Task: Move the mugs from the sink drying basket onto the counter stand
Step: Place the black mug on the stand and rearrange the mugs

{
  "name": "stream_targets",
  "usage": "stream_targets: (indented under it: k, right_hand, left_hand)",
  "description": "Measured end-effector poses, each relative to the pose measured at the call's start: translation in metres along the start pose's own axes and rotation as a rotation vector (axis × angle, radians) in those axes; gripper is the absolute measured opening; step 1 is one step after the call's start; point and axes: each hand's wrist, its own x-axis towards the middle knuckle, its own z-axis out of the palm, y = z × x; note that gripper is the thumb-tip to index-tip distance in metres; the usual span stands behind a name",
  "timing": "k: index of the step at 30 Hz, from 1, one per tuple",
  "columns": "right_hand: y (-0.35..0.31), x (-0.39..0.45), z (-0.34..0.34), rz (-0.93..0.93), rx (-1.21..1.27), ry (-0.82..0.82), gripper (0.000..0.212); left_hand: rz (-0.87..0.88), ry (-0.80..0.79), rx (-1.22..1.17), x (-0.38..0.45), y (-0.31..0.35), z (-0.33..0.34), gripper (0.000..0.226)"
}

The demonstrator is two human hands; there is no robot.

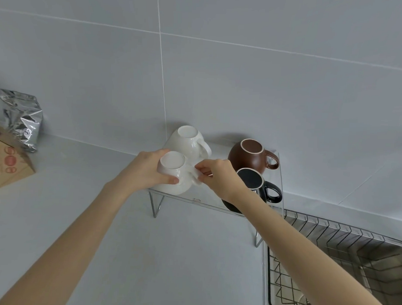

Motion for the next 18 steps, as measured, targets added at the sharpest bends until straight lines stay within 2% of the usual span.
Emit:
stream_targets:
  k: [2, 5, 7, 11, 14, 15, 16, 18]
  right_hand:
    - [-0.001, -0.001, 0.001, 0.001, -0.012, -0.002, 0.025]
    - [-0.005, 0.001, -0.002, 0.009, -0.03, -0.069, 0.025]
    - [-0.006, 0.01, -0.009, 0.04, -0.028, -0.073, 0.027]
    - [0.002, 0.038, -0.02, 0.157, -0.026, 0.131, 0.028]
    - [0.007, 0.055, -0.018, 0.234, -0.101, 0.097, 0.02]
    - [0.009, 0.06, -0.016, 0.249, -0.143, 0.064, 0.017]
    - [0.01, 0.063, -0.013, 0.259, -0.18, 0.04, 0.026]
    - [0.016, 0.069, -0.008, 0.262, -0.23, 0.022, 0.042]
  left_hand:
    - [-0.015, -0.009, 0.013, 0.0, 0.0, 0.0, 0.071]
    - [-0.046, -0.091, 0.026, 0.007, 0.002, -0.01, 0.053]
    - [-0.059, -0.138, 0.026, 0.021, 0.004, -0.021, 0.054]
    - [-0.092, -0.061, -0.057, 0.062, 0.0, -0.028, 0.068]
    - [-0.095, -0.07, -0.139, 0.083, -0.002, -0.024, 0.106]
    - [-0.092, -0.081, -0.155, 0.091, -0.005, -0.02, 0.111]
    - [-0.084, -0.089, -0.175, 0.096, -0.008, -0.017, 0.106]
    - [-0.042, -0.108, -0.215, 0.103, -0.011, -0.01, 0.08]
